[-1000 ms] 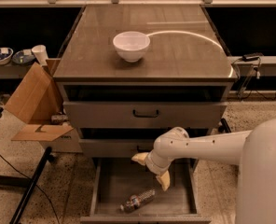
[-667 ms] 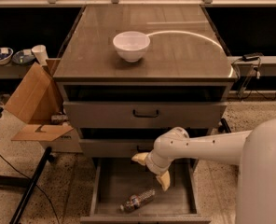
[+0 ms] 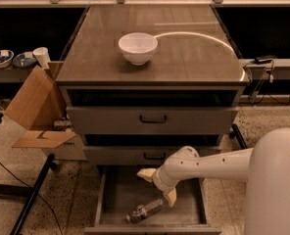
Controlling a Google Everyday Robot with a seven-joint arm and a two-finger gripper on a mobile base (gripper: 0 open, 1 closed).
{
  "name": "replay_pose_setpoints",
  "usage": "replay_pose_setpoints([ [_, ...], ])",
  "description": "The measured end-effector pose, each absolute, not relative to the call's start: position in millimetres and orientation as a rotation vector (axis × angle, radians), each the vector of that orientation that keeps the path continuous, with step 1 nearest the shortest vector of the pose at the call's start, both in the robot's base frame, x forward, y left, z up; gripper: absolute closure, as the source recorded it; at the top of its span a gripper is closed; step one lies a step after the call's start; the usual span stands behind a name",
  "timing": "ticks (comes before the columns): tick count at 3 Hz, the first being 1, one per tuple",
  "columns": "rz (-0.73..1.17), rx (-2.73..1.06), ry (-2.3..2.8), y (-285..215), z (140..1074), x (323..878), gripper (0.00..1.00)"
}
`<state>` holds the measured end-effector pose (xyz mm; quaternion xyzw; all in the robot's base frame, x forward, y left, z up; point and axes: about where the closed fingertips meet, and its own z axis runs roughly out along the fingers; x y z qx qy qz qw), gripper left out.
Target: Pick water bottle from bottom drawer and place on counter
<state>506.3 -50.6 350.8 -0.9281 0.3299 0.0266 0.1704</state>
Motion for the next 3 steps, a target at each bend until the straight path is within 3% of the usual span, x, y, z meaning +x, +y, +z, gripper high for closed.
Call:
replay_pose_setpoints([
  [3, 0.089, -2.549, 0.888, -41.1, 237.6, 495.1, 0.00],
])
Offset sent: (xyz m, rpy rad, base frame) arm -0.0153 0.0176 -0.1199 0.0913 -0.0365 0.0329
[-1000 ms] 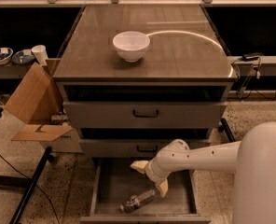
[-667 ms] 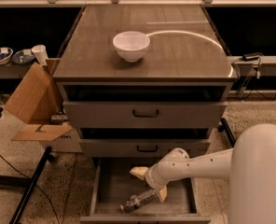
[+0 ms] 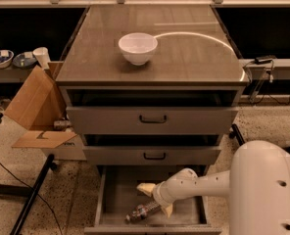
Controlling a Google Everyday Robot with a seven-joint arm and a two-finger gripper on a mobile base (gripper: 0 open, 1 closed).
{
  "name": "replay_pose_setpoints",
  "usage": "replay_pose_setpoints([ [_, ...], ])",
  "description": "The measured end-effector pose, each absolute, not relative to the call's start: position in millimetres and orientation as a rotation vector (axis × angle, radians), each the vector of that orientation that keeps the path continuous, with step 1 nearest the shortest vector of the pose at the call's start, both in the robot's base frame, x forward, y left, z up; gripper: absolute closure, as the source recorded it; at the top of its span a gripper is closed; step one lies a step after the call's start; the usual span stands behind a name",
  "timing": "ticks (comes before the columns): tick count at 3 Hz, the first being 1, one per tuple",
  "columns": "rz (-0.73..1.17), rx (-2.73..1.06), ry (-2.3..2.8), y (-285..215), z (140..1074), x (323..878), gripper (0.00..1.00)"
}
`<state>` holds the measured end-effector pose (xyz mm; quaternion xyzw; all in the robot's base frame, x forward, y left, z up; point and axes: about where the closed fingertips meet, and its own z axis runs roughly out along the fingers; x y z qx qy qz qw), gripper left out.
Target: Pick water bottle from bottom drawer and place on counter
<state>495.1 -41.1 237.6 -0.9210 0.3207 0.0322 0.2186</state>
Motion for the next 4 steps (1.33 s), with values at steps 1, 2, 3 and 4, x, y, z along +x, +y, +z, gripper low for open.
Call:
replay_pose_setpoints([
  [1, 0.129, -2.515, 0.897, -41.3, 193.6, 502.4, 0.00],
  [2, 0.161, -2.482, 0.894, -43.3, 154.7, 517.4, 0.00],
  [3, 0.165, -2.459, 0.892, -46.4, 127.1, 538.9, 0.00],
  [4, 0.188, -2.447, 0.927, -51.5, 106.5, 553.1, 0.00],
])
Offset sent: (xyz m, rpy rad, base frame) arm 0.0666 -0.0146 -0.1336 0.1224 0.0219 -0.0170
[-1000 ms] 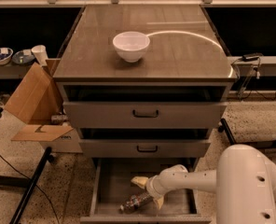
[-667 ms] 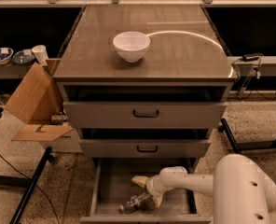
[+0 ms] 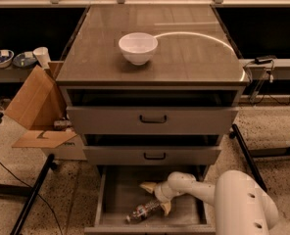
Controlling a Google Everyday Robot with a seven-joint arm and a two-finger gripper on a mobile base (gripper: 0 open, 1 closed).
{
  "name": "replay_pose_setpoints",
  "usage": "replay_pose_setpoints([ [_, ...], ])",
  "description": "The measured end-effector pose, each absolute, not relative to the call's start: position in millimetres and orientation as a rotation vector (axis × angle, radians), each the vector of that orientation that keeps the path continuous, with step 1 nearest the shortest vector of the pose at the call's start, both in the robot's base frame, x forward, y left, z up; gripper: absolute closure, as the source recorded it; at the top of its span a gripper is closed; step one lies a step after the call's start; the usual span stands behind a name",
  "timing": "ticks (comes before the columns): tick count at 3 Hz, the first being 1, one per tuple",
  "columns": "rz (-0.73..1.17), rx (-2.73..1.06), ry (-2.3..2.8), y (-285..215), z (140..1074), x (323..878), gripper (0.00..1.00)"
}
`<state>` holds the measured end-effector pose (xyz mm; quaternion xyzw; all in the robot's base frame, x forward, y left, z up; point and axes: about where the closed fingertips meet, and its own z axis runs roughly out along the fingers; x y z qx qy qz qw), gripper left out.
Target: Pick water bottle from bottom drawer and place on counter
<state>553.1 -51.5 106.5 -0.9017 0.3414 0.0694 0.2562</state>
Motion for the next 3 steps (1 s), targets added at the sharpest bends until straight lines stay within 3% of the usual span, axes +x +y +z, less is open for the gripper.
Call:
replay_pose_setpoints([
  [1, 0.189, -2.447, 0.927, -51.6, 110.6, 553.4, 0.18],
  [3, 0.279, -2.448, 1.080, -82.1, 141.6, 548.1, 0.64],
])
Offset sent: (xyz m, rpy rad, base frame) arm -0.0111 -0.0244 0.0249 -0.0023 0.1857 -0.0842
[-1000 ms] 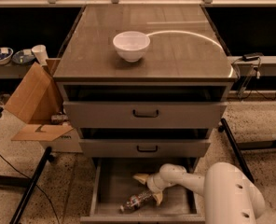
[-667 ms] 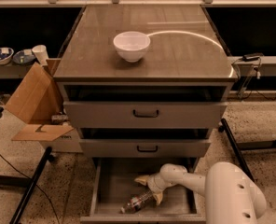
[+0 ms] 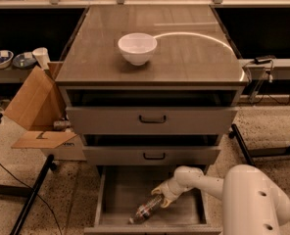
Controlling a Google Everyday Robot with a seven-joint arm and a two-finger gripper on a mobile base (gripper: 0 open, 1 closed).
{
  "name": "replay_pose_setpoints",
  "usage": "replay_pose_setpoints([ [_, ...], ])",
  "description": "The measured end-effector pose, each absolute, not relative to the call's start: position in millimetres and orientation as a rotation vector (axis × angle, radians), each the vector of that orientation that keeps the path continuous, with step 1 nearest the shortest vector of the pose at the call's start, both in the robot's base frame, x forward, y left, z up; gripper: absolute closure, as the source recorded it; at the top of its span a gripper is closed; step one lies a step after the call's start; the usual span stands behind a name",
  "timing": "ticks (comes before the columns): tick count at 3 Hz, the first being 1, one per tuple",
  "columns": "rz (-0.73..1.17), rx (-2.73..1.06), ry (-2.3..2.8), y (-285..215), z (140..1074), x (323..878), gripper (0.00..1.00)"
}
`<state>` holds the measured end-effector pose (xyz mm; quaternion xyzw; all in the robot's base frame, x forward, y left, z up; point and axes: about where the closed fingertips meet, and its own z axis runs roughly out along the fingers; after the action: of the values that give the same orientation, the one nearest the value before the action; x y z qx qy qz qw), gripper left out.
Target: Pick water bottle from bottom drawer and place on counter
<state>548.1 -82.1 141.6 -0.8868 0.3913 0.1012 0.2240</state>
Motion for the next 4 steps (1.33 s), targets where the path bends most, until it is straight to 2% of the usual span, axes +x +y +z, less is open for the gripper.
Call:
replay_pose_setpoints([
  [1, 0.338, -2.480, 1.134, -86.8, 187.1, 511.1, 0.95],
  [2, 0.365, -2.469, 1.168, -98.0, 214.0, 484.8, 1.00],
  [4, 0.250, -2.326, 1.251, -136.5, 300.8, 443.7, 1.00],
])
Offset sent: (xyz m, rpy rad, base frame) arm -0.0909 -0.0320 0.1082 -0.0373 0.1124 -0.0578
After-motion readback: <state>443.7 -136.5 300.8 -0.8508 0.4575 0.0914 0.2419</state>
